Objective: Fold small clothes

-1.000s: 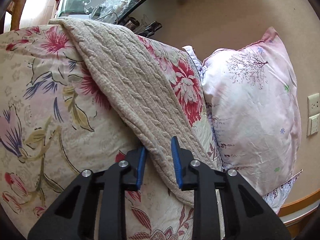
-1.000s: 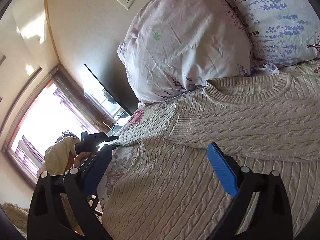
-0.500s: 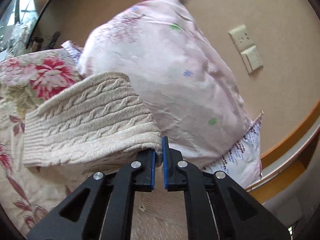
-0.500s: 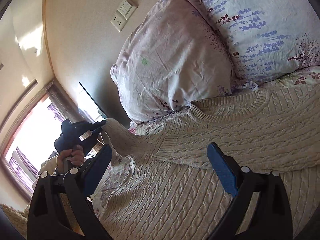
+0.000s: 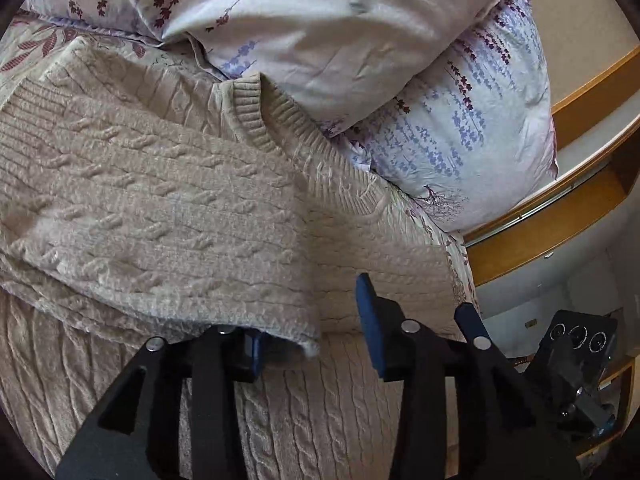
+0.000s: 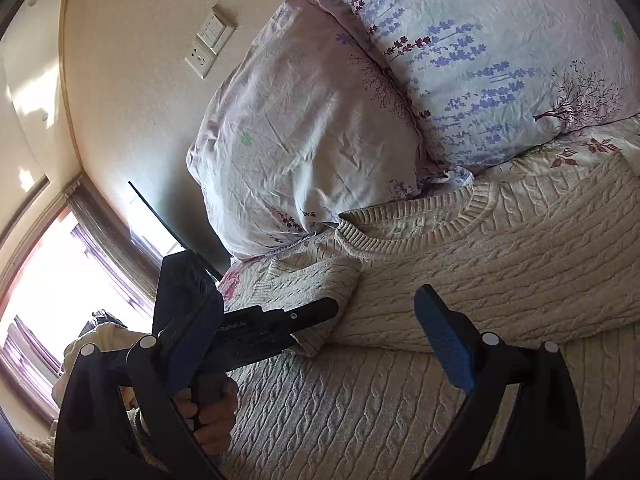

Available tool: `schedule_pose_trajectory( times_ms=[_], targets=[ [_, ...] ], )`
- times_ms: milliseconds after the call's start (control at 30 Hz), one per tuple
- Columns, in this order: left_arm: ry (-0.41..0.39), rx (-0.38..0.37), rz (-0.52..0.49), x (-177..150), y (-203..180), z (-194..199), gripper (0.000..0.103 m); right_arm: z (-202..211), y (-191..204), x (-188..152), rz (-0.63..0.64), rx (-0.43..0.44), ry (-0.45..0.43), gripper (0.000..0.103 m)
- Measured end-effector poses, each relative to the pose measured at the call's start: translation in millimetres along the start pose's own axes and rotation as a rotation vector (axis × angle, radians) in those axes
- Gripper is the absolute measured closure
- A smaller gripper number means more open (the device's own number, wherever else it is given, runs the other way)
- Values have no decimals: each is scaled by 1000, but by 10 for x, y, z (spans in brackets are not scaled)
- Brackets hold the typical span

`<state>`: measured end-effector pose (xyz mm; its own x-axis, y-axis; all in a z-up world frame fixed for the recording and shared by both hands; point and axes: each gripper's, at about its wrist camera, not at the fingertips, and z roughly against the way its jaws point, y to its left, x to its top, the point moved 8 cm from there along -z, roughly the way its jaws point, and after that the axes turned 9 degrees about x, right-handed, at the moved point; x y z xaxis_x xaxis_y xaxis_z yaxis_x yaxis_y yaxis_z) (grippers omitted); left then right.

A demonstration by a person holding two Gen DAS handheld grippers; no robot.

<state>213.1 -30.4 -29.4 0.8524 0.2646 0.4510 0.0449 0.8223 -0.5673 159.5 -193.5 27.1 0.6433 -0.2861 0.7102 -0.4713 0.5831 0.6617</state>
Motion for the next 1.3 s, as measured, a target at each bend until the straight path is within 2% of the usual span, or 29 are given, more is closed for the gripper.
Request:
schedule_pose_trajectory(
  times_ms=[33,67,100,200,267,333,400,467,500,533,567,600,800,900,933,1033,1100,1200,1300],
  targets=[
    [-20,2,-16,9,-11,93,39,-7,-6,-4,11,-13,1,5],
    [-51,5,-28,13,-9,221,24,-7,-8,-3,24,-29,-1,5],
    [-88,12,-40,3,10,366,17,-8,2,1,41,-44,-3,5],
    [-154,64,-95,-127,140,766,15,-80,176,-32,136,-81,39,8],
    [-194,138,-128,-285,307,954,15,-267,414,-69,260,-109,118,10],
    [-216,167,-121,-430,462,1060,15,-557,676,-137,400,-128,219,13],
    [-208,177,-83,-576,605,1108,15,-905,891,-246,505,-127,323,23],
    [-209,179,-48,-680,700,1146,15,-1283,1038,-397,576,-113,420,38],
    [-221,182,-40,-712,734,1182,15,-1456,1097,-486,598,-106,463,40],
    [-239,182,-36,-735,755,1215,15,-1629,1141,-578,620,-102,501,43],
    [-254,181,-35,-749,767,1234,15,-1783,1178,-650,641,-117,517,52],
    [-261,187,-33,-759,786,1240,15,-1916,1204,-715,664,-125,537,54],
    [-255,183,-40,-741,773,1173,10,-2391,1319,-969,683,-115,597,54],
    [-259,214,-19,-714,819,1165,15,-2506,1322,-1054,701,-122,630,54],
    [-261,205,-15,-716,828,1167,16,-2532,1314,-1075,685,-104,654,54],
    [-271,173,6,-715,856,1195,16,-2599,1265,-1078,720,-130,674,54],
    [-274,165,7,-711,851,1193,13,-2631,1216,-1113,738,-149,686,62],
    [-271,162,2,-727,858,1195,12,-2580,1201,-1070,708,-135,659,82],
    [-269,168,-4,-731,855,1184,12,-2450,1198,-940,640,-106,607,86]
  ],
)
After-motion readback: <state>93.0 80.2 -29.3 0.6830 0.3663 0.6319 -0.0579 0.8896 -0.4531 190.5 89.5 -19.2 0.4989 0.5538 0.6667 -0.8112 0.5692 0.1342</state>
